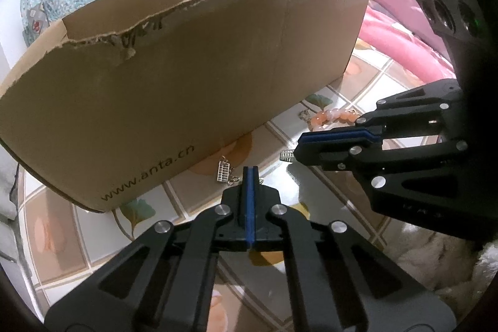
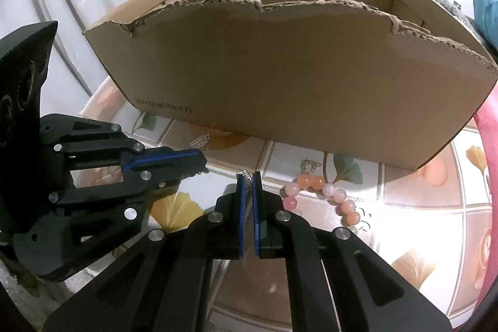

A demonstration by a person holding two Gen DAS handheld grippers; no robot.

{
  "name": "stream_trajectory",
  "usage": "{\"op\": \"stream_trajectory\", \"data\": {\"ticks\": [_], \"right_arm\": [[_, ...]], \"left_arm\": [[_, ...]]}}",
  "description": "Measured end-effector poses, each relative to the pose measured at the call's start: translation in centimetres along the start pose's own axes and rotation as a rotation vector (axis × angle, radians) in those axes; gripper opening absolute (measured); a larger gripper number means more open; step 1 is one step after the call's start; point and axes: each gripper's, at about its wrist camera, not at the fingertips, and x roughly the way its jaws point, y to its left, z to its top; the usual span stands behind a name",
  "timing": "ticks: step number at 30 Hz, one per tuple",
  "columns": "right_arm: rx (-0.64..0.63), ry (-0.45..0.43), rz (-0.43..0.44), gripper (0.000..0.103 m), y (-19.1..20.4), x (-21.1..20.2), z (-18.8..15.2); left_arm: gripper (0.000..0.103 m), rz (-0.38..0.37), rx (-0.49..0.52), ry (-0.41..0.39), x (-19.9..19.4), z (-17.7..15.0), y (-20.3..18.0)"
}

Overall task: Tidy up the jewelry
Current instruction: 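Hold the silver earring in the right tool and adjust the grip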

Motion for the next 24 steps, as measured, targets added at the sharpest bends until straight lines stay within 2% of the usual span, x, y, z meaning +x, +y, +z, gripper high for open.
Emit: {"op": "stream_trajectory", "data": {"ticks": [9,15,21,24], "right_arm": [[-0.002,-0.019,0.004,0.005,-0.2,-0.8,-0.2],[0.005,-0.031,0.008,0.005,-0.3,-1.2,-0.3],[0.009,-0.035,0.016,0.005,-0.4,-1.3,-0.5],[0.012,-0.033,0.019,0.005,-0.5,-1.3,-0.5]], "left_arm": [[0.0,-0.014,-0.037,0.002,-0.8,0.0,0.1],[0.0,-0.03,-0.078,0.041,-1.1,-0.2,0.2],[0.0,-0.043,-0.145,0.071,-0.3,-0.5,1.1],[0.0,-0.073,-0.189,0.07,0.0,-0.3,1.7]]}}
